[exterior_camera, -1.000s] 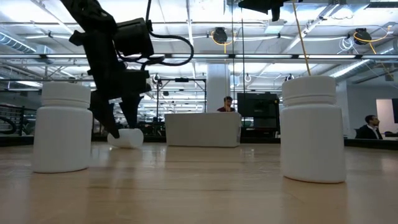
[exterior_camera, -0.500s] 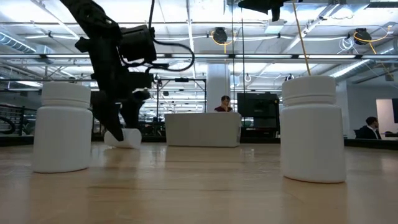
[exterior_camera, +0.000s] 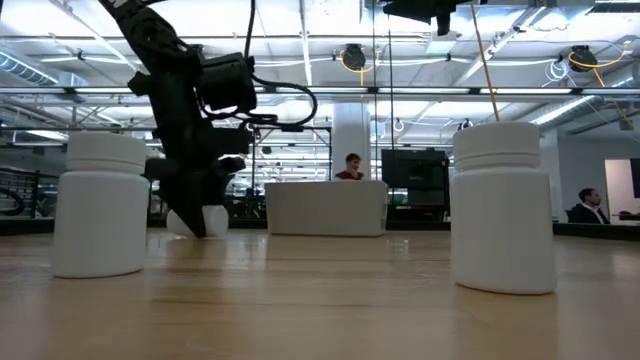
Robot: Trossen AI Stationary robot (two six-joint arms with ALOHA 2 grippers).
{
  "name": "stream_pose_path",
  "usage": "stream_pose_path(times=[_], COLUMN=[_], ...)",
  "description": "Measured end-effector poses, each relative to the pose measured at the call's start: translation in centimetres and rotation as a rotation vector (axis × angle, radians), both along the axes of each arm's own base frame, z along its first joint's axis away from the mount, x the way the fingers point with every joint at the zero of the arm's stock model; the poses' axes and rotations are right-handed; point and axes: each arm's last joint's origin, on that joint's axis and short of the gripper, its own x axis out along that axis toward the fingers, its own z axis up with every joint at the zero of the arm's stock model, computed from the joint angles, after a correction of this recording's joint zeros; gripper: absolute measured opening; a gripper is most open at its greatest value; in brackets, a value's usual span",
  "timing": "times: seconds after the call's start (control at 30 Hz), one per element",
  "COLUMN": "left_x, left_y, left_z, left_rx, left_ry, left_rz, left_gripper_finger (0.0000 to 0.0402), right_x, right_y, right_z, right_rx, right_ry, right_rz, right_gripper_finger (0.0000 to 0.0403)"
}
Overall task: Pick and place pill bottles into a basket
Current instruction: Put the white pill bottle into the gray bin
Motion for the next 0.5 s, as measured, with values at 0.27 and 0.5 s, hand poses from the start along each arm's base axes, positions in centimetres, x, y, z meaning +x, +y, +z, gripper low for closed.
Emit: stream_pose_path(times=[0.27,0.5], left_x=[0.4,2.2], left_y=[0.0,0.1], left_z=[2.0,6.9], left_rx=[0.013,-0.015], left_ry=[-0.146,-0.606], left_rz=[0.033,0.048], left_gripper_finger=[0.0166,0.0166], right_x=[0.0,0.0], right_y=[0.0,0.0], right_z=[-0.1,-0.3], right_rx=[0.003,0.015], right_ry=[0.015,0.024], right_rz=[0.0,0.0], right_gripper_finger=[0.0139,0.0139])
